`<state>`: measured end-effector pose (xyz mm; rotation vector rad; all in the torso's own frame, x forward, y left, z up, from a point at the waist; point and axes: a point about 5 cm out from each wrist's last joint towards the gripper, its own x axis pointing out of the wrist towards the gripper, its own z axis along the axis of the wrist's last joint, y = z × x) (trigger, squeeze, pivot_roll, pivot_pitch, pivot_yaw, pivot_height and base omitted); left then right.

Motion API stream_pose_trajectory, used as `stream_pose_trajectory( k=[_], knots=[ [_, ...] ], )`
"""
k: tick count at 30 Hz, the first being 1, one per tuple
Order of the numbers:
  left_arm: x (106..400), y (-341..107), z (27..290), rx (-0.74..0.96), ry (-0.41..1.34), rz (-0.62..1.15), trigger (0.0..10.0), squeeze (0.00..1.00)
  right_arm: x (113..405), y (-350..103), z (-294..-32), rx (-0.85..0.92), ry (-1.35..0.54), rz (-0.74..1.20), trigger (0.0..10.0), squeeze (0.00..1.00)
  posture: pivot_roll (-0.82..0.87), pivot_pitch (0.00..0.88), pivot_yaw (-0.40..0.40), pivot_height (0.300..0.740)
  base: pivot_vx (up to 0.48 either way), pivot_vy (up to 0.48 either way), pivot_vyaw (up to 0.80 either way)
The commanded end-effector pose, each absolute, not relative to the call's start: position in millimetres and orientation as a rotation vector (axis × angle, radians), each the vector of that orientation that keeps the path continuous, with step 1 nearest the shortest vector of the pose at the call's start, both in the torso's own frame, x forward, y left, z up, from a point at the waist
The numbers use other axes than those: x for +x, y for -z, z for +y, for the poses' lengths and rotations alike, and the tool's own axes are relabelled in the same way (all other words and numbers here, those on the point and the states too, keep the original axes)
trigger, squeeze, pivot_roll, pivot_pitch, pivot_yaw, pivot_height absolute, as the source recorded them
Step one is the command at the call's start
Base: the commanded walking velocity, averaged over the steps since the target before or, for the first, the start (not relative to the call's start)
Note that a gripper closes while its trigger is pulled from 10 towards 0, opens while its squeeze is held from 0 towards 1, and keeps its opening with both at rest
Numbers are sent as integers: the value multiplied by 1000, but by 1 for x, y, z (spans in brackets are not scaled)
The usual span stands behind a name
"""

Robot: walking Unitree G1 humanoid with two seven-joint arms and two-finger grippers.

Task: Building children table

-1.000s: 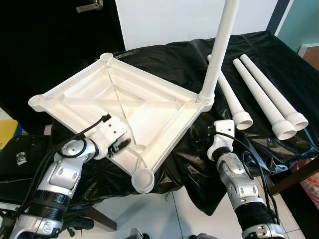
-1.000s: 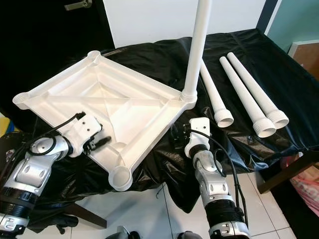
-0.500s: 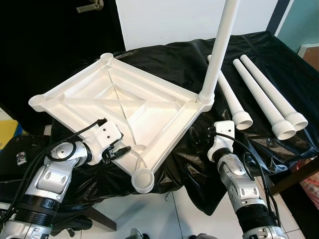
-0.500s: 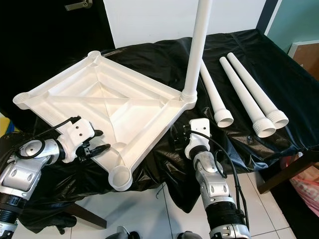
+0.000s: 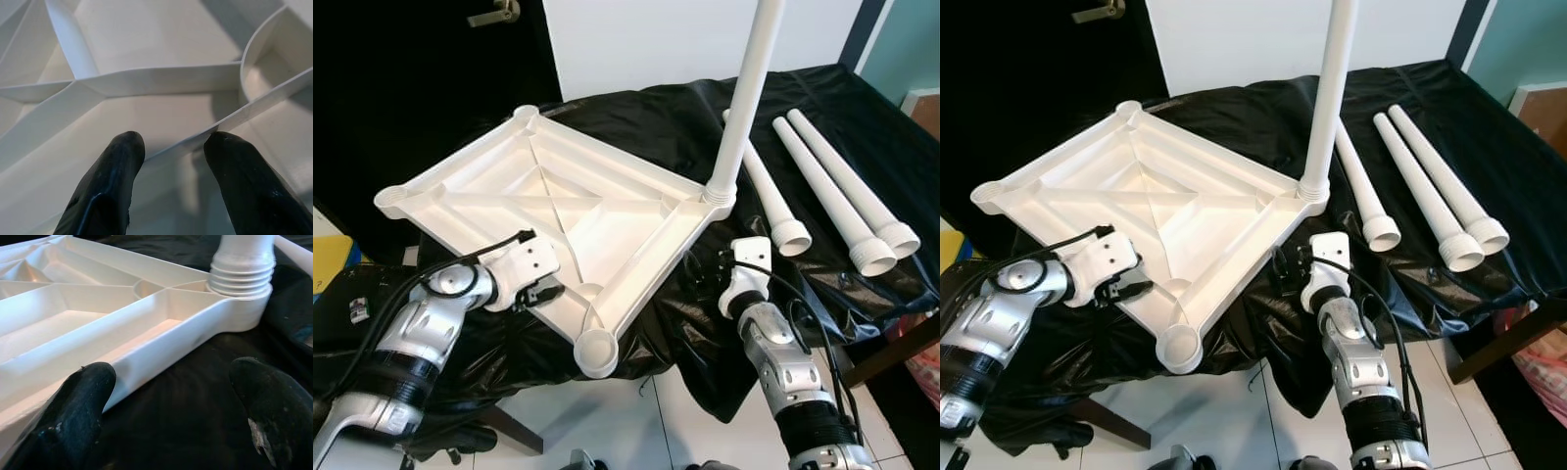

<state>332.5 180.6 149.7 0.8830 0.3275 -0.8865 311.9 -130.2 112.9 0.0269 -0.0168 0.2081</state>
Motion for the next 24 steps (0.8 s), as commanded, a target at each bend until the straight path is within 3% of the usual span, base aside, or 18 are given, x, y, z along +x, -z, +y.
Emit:
stream_pose_trajectory(
  k=[1,23,24],
  knots=[
    [334,-146,179,908,891,331,10000,0,312,-113,-129,28,-215,-10,10000,0,-71,80,41,740,0,0,0],
    [340,-134,165,1038,1245,478,10000,0,287,-102,-136,36,-161,31,10000,0,-99,199,95,740,0,0,0],
    [340,-134,165,1042,1259,484,9647,0,286,-101,-136,36,-160,34,10000,0,-99,201,96,740,0,0,0]
  ],
)
